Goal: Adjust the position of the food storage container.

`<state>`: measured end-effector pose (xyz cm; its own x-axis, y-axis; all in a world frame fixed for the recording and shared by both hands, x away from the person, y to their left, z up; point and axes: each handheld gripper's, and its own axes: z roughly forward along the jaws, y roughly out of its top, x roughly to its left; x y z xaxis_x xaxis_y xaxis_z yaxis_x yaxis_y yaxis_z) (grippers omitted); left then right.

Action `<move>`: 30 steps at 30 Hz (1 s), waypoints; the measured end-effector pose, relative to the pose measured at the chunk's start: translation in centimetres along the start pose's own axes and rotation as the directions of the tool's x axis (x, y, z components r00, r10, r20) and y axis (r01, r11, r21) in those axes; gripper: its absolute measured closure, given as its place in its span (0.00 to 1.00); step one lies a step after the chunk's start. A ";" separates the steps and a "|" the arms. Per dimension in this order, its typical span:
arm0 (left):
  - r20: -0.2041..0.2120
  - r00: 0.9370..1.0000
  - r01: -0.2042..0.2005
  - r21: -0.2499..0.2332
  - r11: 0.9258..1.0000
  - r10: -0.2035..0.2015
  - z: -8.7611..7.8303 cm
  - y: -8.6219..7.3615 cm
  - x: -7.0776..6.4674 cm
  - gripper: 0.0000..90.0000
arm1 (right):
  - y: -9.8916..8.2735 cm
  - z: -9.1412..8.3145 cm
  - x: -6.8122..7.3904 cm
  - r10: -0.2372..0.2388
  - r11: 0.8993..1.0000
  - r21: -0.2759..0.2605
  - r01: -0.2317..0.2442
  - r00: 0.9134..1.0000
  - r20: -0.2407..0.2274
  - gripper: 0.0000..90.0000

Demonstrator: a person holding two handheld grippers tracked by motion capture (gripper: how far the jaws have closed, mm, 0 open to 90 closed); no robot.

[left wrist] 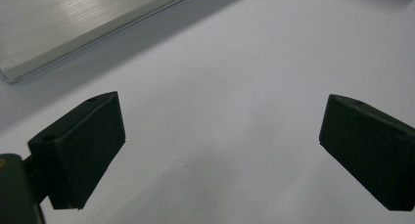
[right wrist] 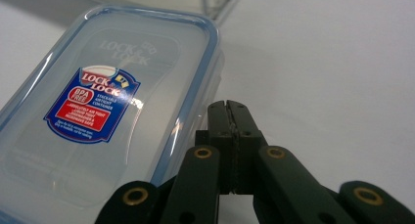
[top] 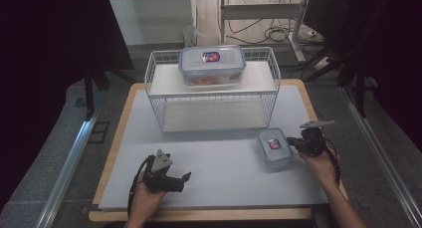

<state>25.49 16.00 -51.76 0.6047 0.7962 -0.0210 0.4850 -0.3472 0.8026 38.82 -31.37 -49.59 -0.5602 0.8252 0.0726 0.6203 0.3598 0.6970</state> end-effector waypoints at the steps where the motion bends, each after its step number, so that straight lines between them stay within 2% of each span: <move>1: 0.000 1.000 0.000 0.000 1.000 0.000 0.0 0.0 0.0 0.03 | 0.1 0.1 0.4 -0.010 1.000 0.003 0.010 1.000 -0.007 0.99; 13: 0.008 1.000 -0.006 0.006 1.000 0.006 0.3 0.1 -0.2 0.04 | 0.9 1.8 3.9 -0.068 0.997 0.023 0.070 0.993 -0.092 0.99; 17: 0.011 1.000 -0.007 0.007 1.000 0.007 0.4 0.2 -0.3 0.04 | 1.1 2.7 5.6 -0.110 0.993 0.037 0.116 0.985 -0.131 0.99; 21: 0.013 1.000 -0.011 0.011 1.000 0.011 0.5 0.2 -0.3 0.04 | 1.3 3.6 7.8 -0.165 0.983 0.059 0.176 0.973 -0.163 0.99; 26: 0.015 1.000 -0.015 0.016 1.000 0.015 0.6 0.3 -0.5 0.04 | 1.4 4.4 9.9 -0.228 0.968 0.062 0.243 0.956 -0.187 0.99; 28: 0.015 1.000 -0.018 0.016 1.000 0.018 0.5 0.3 -0.5 0.04 | 1.4 4.3 10.0 -0.234 0.967 0.055 0.247 0.955 -0.181 0.99; 30: 0.014 1.000 -0.016 0.016 1.000 0.016 0.4 0.2 -0.5 0.04 | 1.4 3.9 9.4 -0.215 0.973 0.039 0.226 0.958 -0.188 0.99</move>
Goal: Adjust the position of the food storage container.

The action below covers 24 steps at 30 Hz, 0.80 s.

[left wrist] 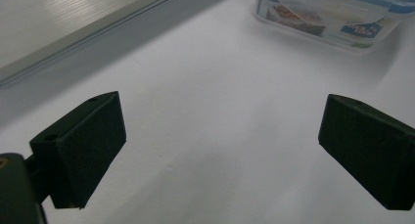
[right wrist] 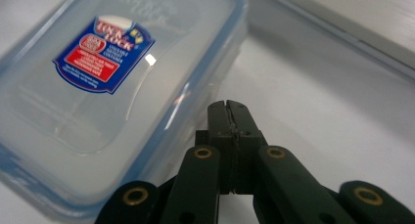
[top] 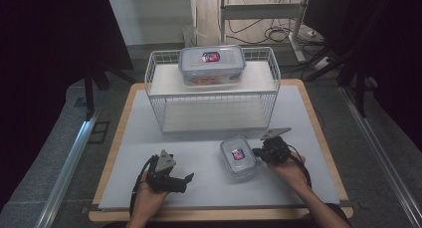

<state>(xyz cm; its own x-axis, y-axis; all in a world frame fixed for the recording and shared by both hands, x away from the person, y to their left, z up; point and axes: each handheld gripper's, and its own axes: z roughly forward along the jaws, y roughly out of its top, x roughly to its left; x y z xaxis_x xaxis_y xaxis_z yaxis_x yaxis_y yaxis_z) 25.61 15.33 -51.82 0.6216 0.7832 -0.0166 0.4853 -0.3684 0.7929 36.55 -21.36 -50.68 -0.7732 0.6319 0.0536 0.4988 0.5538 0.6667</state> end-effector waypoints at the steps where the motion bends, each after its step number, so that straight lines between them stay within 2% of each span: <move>1: 0.000 1.000 0.002 -0.001 1.000 -0.002 0.0 0.0 0.0 0.04 | -0.1 -0.3 -0.2 0.015 1.000 -0.010 -0.015 1.000 -0.003 0.99; 5: 0.004 1.000 0.015 0.009 1.000 -0.015 0.0 0.0 0.1 0.05 | -0.5 -1.4 -0.7 0.041 0.998 -0.040 -0.042 0.999 -0.013 0.99; 12: -0.009 0.999 0.032 0.018 0.999 -0.032 -0.1 0.1 0.2 0.05 | -2.2 -3.8 0.6 0.022 0.997 -0.070 -0.025 0.999 -0.043 0.99; 15: -0.012 0.999 0.034 0.015 0.999 -0.034 -0.2 0.1 0.3 0.05 | -2.8 -4.5 1.5 0.023 0.996 -0.083 -0.029 0.997 -0.071 0.99; 17: -0.012 0.999 0.034 0.015 0.999 -0.034 -0.2 0.1 0.3 0.05 | -2.9 -4.8 2.5 0.007 0.996 -0.091 -0.015 0.996 -0.089 0.99; 21: -0.011 0.999 0.030 0.015 0.999 -0.030 -0.2 0.0 0.3 0.05 | -3.0 -4.7 4.6 -0.032 0.995 -0.094 0.021 0.992 -0.118 0.97; 24: -0.009 1.000 0.030 0.014 0.999 -0.030 -0.1 0.0 0.3 0.05 | -3.0 -4.3 5.5 -0.051 0.995 -0.087 0.039 0.989 -0.140 0.96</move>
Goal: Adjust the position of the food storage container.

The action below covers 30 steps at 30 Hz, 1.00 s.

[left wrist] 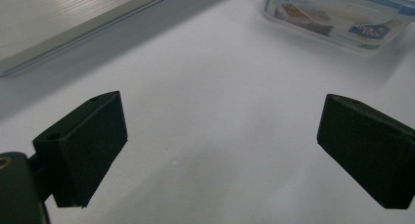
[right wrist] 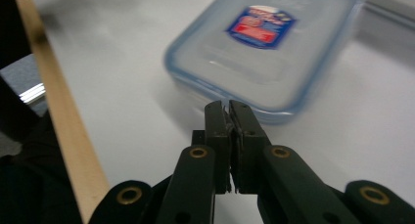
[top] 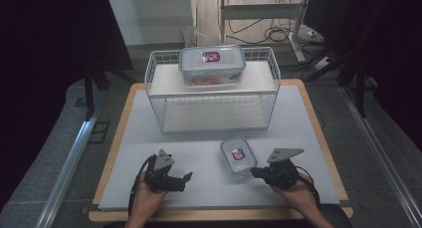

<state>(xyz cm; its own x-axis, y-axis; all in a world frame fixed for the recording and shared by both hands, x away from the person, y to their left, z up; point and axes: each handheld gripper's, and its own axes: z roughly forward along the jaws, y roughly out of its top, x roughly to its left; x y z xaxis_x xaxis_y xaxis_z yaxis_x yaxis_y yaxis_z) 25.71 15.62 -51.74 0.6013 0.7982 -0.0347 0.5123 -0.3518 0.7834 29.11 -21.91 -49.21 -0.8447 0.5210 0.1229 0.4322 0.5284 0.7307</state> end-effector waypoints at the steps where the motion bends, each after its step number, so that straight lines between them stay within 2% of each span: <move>1: 0.000 1.000 0.000 0.000 1.000 0.000 0.0 0.0 0.0 0.05 | 0.1 0.2 0.2 -0.002 1.000 0.003 0.002 1.000 -0.011 0.96; 4: 0.002 1.000 0.000 0.000 1.000 0.000 0.1 0.0 -0.1 0.05 | 0.4 1.2 1.0 -0.010 1.000 0.015 0.011 0.999 -0.050 0.96; 7: 0.005 1.000 -0.004 0.006 1.000 0.004 0.2 0.0 -0.1 0.05 | 0.6 2.5 2.0 -0.037 0.999 0.035 0.041 0.995 -0.088 0.98; 9: 0.006 1.000 -0.006 0.010 1.000 0.006 0.3 0.0 -0.1 0.05 | 0.8 3.2 2.5 -0.066 0.996 0.052 0.070 0.994 -0.084 0.99; 12: 0.006 1.000 -0.009 0.013 1.000 0.009 0.3 0.0 -0.2 0.05 | 1.2 3.7 2.9 -0.094 0.993 0.061 0.096 0.995 -0.042 0.99; 14: 0.006 1.000 -0.007 0.011 1.000 0.007 0.2 0.0 -0.1 0.05 | 1.1 3.7 2.7 -0.082 0.995 0.057 0.085 0.995 -0.047 0.99; 18: 0.009 1.000 -0.003 0.012 1.000 0.003 0.3 0.0 -0.1 0.05 | 0.8 3.2 2.1 -0.070 0.995 0.063 0.071 0.997 -0.012 0.99; 27: 0.028 0.999 0.018 0.022 1.000 -0.019 0.5 0.1 -0.1 0.04 | 0.2 1.4 -1.2 0.013 0.999 0.038 -0.015 0.997 0.070 0.99; 30: 0.026 0.999 0.041 0.023 0.999 -0.042 0.5 0.3 -0.1 0.05 | 0.1 1.3 -2.0 0.024 0.998 0.057 -0.030 0.994 0.107 0.99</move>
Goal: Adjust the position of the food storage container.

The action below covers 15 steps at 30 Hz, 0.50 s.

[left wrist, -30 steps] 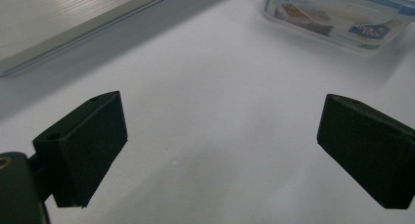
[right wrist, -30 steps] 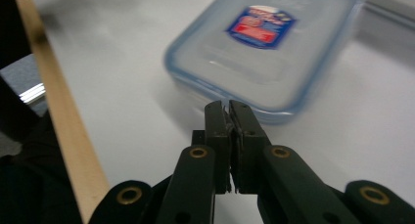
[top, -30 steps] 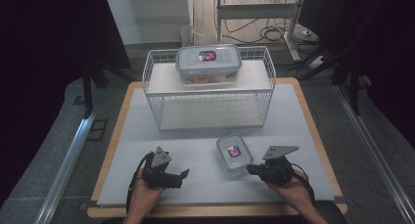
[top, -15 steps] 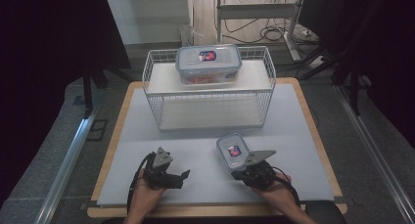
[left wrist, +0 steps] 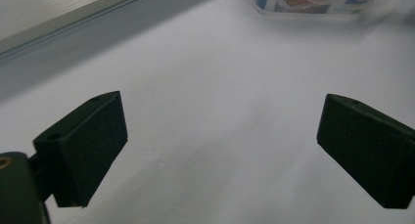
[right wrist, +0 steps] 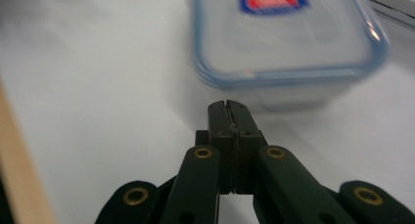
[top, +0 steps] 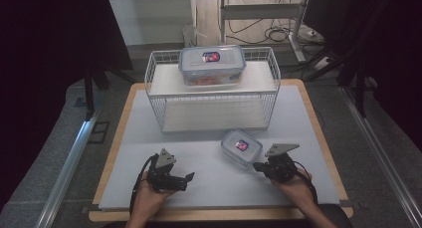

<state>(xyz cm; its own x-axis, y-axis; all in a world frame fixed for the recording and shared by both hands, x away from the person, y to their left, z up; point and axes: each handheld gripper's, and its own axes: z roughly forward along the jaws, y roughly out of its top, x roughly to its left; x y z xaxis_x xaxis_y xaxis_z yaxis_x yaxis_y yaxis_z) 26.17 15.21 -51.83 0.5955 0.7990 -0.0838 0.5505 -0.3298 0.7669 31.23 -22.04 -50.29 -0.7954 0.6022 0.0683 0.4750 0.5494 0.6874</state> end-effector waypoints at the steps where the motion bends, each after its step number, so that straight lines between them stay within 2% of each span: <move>1: -0.005 1.000 -0.003 0.004 1.000 0.003 0.0 0.0 0.0 0.06 | -0.1 -0.1 -0.3 0.000 1.000 0.004 0.000 1.000 0.015 0.99; 4: -0.015 1.000 -0.001 0.001 1.000 0.001 -0.2 0.0 0.1 0.08 | -0.2 -0.9 -1.4 0.036 0.999 -0.021 -0.035 0.998 0.049 0.99; 8: -0.005 1.000 0.014 -0.011 1.000 -0.014 -0.2 0.3 0.5 0.12 | 0.2 -1.5 -3.7 0.090 0.994 -0.064 -0.083 0.990 0.106 0.99; 11: -0.004 1.000 0.008 -0.014 1.000 -0.008 -0.1 0.5 0.5 0.16 | 1.2 -0.7 -5.5 0.123 0.990 -0.077 -0.115 0.986 0.114 0.99; 15: 0.008 1.000 0.002 -0.007 1.000 -0.001 0.3 0.6 0.3 0.19 | 2.8 1.0 -6.9 0.124 0.991 -0.065 -0.118 0.987 0.105 0.99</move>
<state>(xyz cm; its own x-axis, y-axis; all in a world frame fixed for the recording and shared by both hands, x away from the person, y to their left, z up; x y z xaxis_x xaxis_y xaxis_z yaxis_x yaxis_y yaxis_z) 26.88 15.13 -51.55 0.5994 0.7954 -0.0901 0.5471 -0.3249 0.7715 38.41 -24.07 -49.53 -0.6861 0.7235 0.0767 0.5399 0.4356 0.7203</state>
